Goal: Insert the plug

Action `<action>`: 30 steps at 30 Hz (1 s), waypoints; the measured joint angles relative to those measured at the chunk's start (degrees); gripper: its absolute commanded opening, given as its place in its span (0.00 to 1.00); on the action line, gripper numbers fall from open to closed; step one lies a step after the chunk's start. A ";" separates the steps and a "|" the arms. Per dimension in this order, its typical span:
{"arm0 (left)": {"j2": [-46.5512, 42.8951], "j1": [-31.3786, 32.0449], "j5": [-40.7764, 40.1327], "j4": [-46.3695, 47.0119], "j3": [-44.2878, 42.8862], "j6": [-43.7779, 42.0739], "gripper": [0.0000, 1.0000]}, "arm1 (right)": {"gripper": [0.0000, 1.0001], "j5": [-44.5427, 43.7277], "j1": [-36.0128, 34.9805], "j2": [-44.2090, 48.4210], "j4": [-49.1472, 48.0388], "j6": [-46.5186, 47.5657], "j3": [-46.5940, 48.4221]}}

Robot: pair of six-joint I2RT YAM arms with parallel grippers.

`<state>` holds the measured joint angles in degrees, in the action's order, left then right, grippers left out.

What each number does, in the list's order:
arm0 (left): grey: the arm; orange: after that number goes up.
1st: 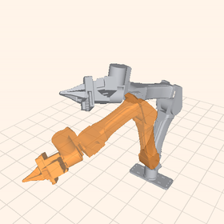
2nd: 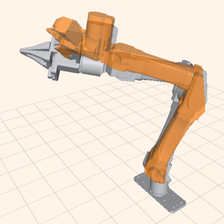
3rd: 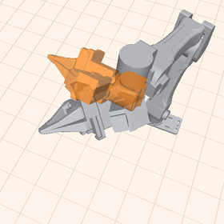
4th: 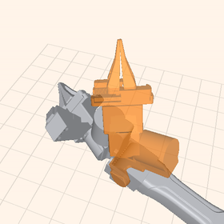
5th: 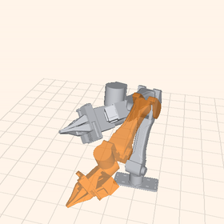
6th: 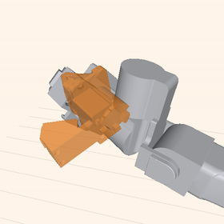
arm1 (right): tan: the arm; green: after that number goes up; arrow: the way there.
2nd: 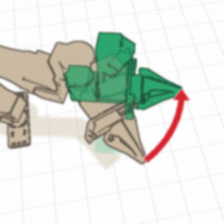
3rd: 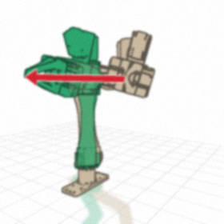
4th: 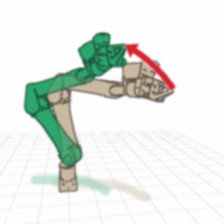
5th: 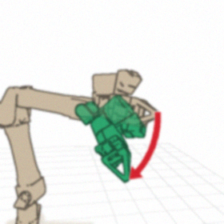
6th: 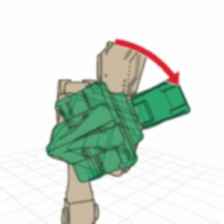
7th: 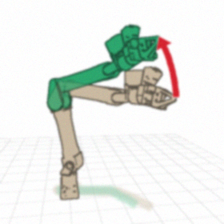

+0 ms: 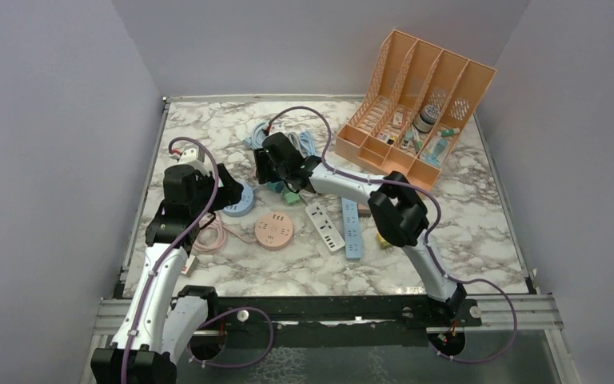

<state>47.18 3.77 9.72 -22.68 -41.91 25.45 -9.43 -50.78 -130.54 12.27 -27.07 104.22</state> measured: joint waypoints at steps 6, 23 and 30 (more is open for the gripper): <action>-1.29 0.00 -1.14 0.31 3.45 1.88 0.75 | 0.60 -1.84 -0.22 -7.23 -0.35 1.95 7.76; -1.22 0.00 -4.24 0.37 3.45 2.84 0.75 | 0.69 -2.03 -0.63 -14.71 -1.53 9.70 14.34; -1.22 0.00 -4.81 0.37 3.45 2.97 0.75 | 0.50 -5.27 -1.03 -15.93 -1.25 11.76 15.78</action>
<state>45.95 3.77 4.91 -22.31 -38.46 28.42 -14.70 -51.81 -146.47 11.03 -15.31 120.01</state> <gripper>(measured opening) 0.750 0.590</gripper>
